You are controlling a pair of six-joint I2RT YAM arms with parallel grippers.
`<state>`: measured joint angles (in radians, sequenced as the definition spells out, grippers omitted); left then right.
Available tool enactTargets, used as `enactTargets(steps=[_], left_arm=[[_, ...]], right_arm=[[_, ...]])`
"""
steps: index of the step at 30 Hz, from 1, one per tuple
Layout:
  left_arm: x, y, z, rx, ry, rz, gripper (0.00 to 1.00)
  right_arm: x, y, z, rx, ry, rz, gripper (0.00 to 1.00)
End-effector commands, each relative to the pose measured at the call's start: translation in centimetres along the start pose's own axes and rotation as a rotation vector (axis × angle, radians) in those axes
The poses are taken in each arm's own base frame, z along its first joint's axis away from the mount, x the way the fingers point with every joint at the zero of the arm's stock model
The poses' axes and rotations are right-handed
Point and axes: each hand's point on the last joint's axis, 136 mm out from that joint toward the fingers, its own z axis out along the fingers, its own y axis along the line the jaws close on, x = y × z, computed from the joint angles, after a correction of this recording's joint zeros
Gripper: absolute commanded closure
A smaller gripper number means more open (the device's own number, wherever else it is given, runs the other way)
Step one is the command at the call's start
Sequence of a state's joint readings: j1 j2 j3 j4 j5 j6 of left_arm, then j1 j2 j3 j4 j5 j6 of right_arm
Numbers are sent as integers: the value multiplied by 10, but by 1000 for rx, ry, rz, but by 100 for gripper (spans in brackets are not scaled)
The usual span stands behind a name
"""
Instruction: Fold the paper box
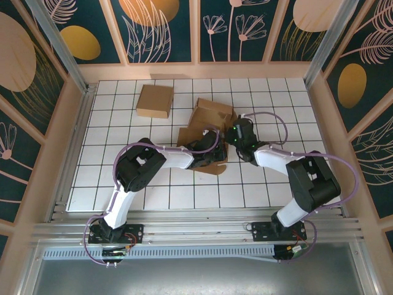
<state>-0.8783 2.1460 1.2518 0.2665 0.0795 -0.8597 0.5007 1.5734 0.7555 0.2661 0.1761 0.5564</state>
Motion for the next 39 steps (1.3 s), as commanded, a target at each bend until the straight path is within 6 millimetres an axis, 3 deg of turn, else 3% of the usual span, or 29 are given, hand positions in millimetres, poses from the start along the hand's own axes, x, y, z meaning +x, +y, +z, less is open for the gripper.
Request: enactTargets(steps=[1,7,13,17,19,21,25,28,30,36,39], left_arm=[[6,8,6,14,18,-28,100],[-11,-7,-23,72,-64,-47,98],[-39,-25,-68,116,-171,-62,76],[-56,-20,-101,84,-241,-107,75],[-74,-12,-130,46,-315,-157,74],[-101,-2,-161,19,-385,-210,64],[-158,4,-201,57,-421,-207,54],[-190,7,-198,76,-337,-169,46],[-200,12,-184,90,-263,-165,43],[-204,36,-150,53,-198,-176,40],[-202,50,-143,-3,-194,-174,39]], right_arm=[[34,-24,2,105,40,-52,91],[47,-24,1,142,32,-121,90],[47,-20,2,143,25,-163,91],[46,-17,4,147,24,-173,91],[46,-16,4,146,23,-173,91],[48,-16,4,147,25,-177,91],[48,-14,4,146,22,-187,91],[48,-13,4,145,20,-189,91],[48,-12,5,143,20,-192,91],[47,-7,8,138,23,-199,91],[48,-6,9,139,29,-207,91]])
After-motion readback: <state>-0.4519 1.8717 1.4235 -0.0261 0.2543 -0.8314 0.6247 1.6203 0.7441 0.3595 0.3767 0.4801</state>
